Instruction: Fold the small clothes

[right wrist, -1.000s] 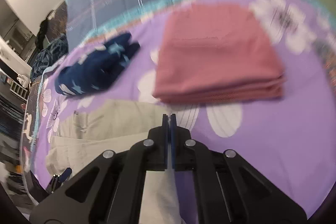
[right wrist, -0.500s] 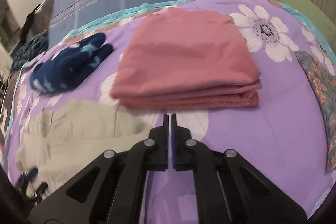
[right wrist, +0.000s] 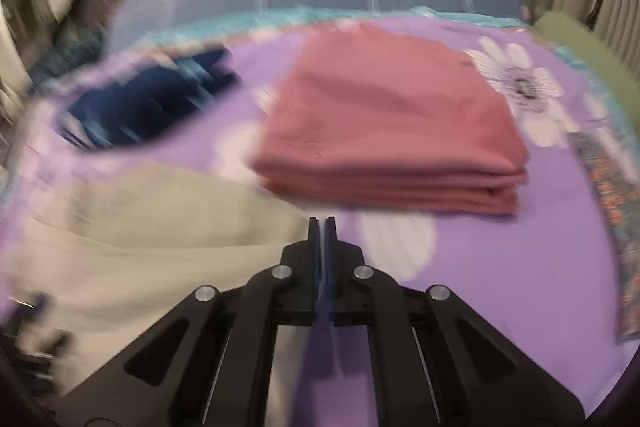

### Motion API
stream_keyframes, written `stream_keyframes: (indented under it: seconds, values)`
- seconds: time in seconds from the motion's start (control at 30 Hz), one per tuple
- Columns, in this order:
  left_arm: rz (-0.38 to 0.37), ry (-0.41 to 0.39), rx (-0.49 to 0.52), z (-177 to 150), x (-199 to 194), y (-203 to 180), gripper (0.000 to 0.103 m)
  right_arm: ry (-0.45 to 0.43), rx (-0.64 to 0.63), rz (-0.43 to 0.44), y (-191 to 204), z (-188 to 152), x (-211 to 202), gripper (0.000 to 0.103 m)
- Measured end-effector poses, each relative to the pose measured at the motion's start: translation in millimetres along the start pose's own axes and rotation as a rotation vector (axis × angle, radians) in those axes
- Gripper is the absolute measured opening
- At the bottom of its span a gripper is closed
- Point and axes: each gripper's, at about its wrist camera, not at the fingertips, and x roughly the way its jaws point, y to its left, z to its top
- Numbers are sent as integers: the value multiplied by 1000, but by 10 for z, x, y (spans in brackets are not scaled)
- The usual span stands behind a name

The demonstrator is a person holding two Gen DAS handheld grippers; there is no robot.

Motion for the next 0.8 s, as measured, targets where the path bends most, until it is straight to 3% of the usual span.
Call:
stream_keyframes:
  seconds: [0.03, 0.07, 0.2, 0.3, 0.37, 0.4, 0.47, 0.5, 0.53, 0.57, 0.63, 0.8]
  values:
    - [-2, 0, -2, 0, 0, -1, 82, 11, 14, -54, -59, -50, 58, 3]
    - [-2, 0, -3, 1, 0, -2, 82, 9, 44, -42, -121, -85, 58, 6]
    - [-4, -1, -4, 1, -4, 2, 82, 0, 173, 163, -348, -275, -225, 8]
    - [4, -20, -21, -1, -57, 24, 76, -44, 124, 313, -219, -484, -611, 8]
    - [-16, -30, -85, -11, -187, 139, 61, -54, 44, 421, -23, -667, -815, 8]
    - [-31, -37, -103, -19, -236, 189, 58, -47, -16, 471, 109, -809, -886, 12]
    - [-12, -69, -178, -76, -407, 441, 57, -4, -86, 448, 242, -1040, -856, 22]
    - [21, -64, -200, -103, -431, 531, 57, 41, -105, 374, 285, -1184, -720, 21]
    - [87, -38, -249, -163, -428, 727, 49, 49, -97, 362, 264, -1254, -634, 16]
    - [80, -26, -287, -220, -425, 874, 23, 21, -74, 377, 209, -1321, -585, 10]
    - [40, -18, -365, -330, -486, 1106, 7, -3, -24, 402, 128, -1388, -611, 8]
    - [151, -13, -277, -454, -621, 927, 7, -31, -40, 345, 211, -1452, -659, 8]
